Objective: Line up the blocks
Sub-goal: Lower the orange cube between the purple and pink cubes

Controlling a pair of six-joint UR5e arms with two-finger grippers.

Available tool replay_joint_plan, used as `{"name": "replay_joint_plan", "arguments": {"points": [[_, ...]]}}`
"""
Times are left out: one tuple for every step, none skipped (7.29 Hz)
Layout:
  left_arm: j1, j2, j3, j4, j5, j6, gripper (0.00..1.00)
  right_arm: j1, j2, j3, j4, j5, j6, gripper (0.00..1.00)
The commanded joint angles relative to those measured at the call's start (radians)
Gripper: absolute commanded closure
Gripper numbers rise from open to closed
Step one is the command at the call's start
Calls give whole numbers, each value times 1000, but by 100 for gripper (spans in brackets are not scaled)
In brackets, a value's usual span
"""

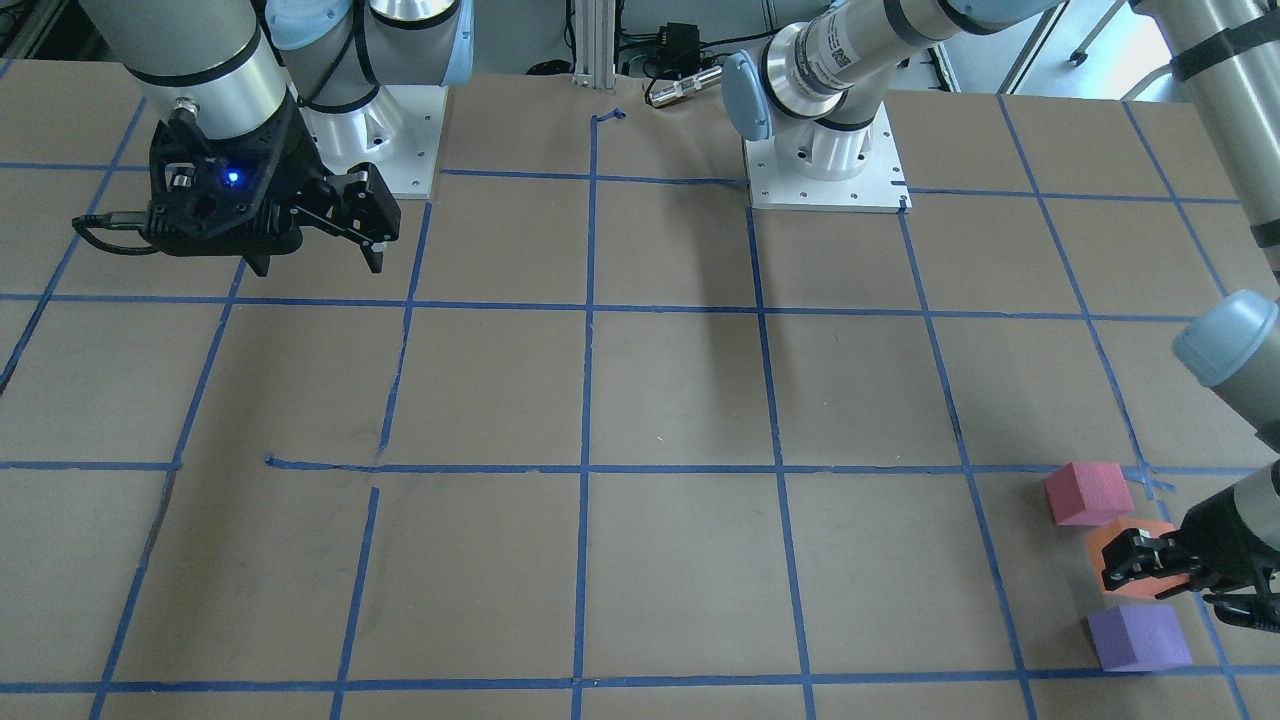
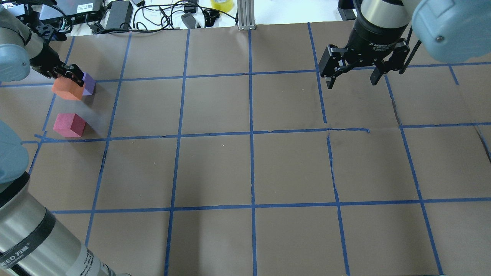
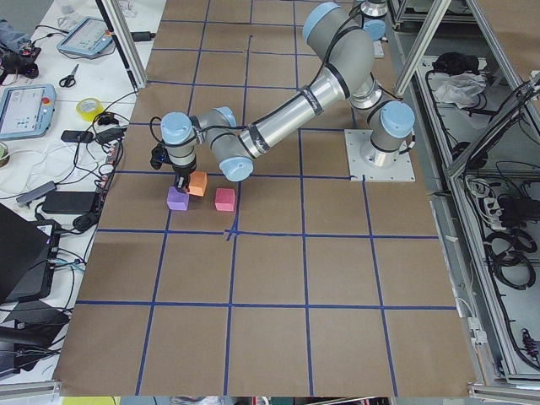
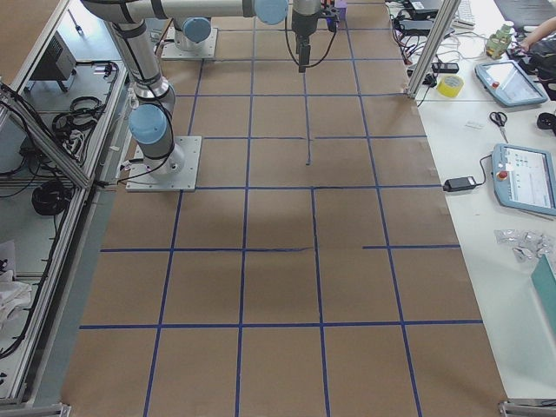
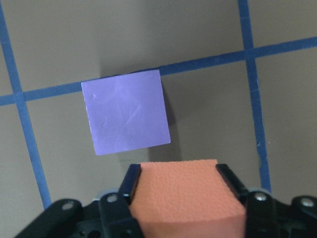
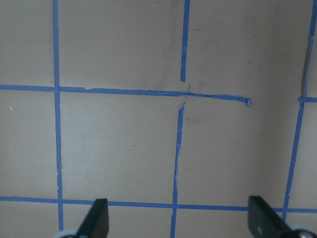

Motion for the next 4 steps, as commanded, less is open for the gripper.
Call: {"name": "replay_joint_plan", "arguments": {"points": [[16, -12, -6, 0, -13, -3, 80, 0, 0, 0, -6, 1, 0, 0], [16, -20, -8, 0, -9, -6, 80, 0, 0, 0, -7, 3, 0, 0], [16, -23, -15, -3, -10, -38, 80, 0, 0, 0, 0, 1, 3, 0], [17, -15, -43, 0, -4, -31, 80, 0, 0, 0, 2, 9, 8, 0]]}}
